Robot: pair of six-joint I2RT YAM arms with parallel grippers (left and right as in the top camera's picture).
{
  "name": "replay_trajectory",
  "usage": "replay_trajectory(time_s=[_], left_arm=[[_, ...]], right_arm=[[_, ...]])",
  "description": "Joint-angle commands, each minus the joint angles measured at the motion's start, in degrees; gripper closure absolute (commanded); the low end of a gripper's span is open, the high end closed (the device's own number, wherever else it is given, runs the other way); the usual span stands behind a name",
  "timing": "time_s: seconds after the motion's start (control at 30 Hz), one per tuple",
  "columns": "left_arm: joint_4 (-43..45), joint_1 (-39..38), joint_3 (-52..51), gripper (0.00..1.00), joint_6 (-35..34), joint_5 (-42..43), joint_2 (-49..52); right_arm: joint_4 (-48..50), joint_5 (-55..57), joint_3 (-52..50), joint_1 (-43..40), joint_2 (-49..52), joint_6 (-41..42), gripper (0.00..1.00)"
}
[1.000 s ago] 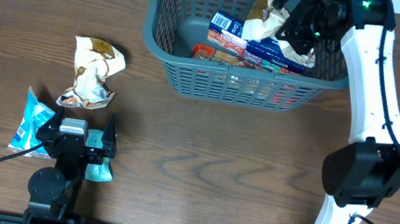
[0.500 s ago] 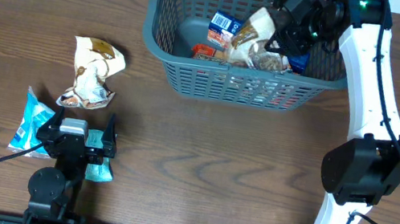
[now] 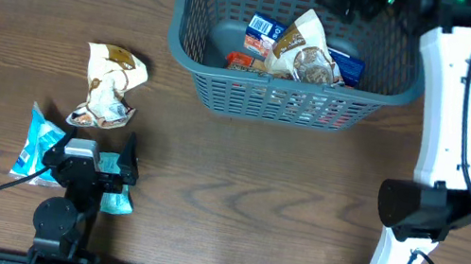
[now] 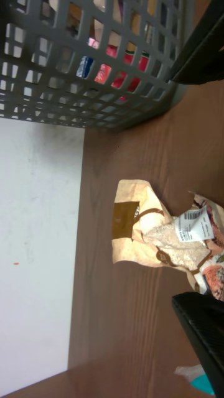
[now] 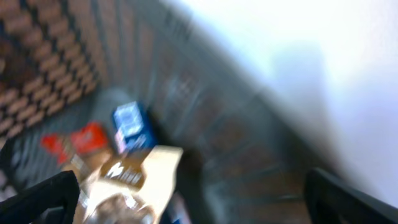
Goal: Pack container
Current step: 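Raise the right gripper away and move the left gripper over the teal pouch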
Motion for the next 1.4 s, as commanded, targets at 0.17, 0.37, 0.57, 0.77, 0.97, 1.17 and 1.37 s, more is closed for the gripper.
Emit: replay_trajectory(time_s=[0.17,0.37,0.57,0.77,0.97,1.17,1.37], left_arm=[[-1.84,-0.17,-0.63,0.01,-2.64,-0.42,-0.39],[-1.90,-0.17,0.83,0.01,-2.62,-0.42,2.03],[-2.01,-0.17,4.17,0.01,-2.60,-0.44,8.85],[-2.47,-0.17,10.43,0.01,-2.62,-0.44,17.05],[-15.74,-0.17,25.97,0.01,-2.62,-0.44,27.82],[-38.23,-0.17,46.80,0.01,-2.62,-0.42,39.39],[-57.07,-0.17,63.69,0.01,-2.16,1.66,47.89]], right_arm=[[0.81,20.90,10.86,-5.84,-4.48,17.53,0.01],[-4.42,24.55,11.04,-16.24,-5.77,34.56,0.01],[-10.14,24.26,10.78,-23.54,-5.70,36.20,0.01],[-16.17,24.20,8.68,-26.84,-5.62,36.09,0.01],[-18.16,24.15,3.21,-27.08,-5.62,35.87,0.01],[-16.59,21.68,-3.52,-27.08,-5.62,35.78,0.01],[-13.97,20.74,-11.41,-27.36,-5.62,35.76,0.01]])
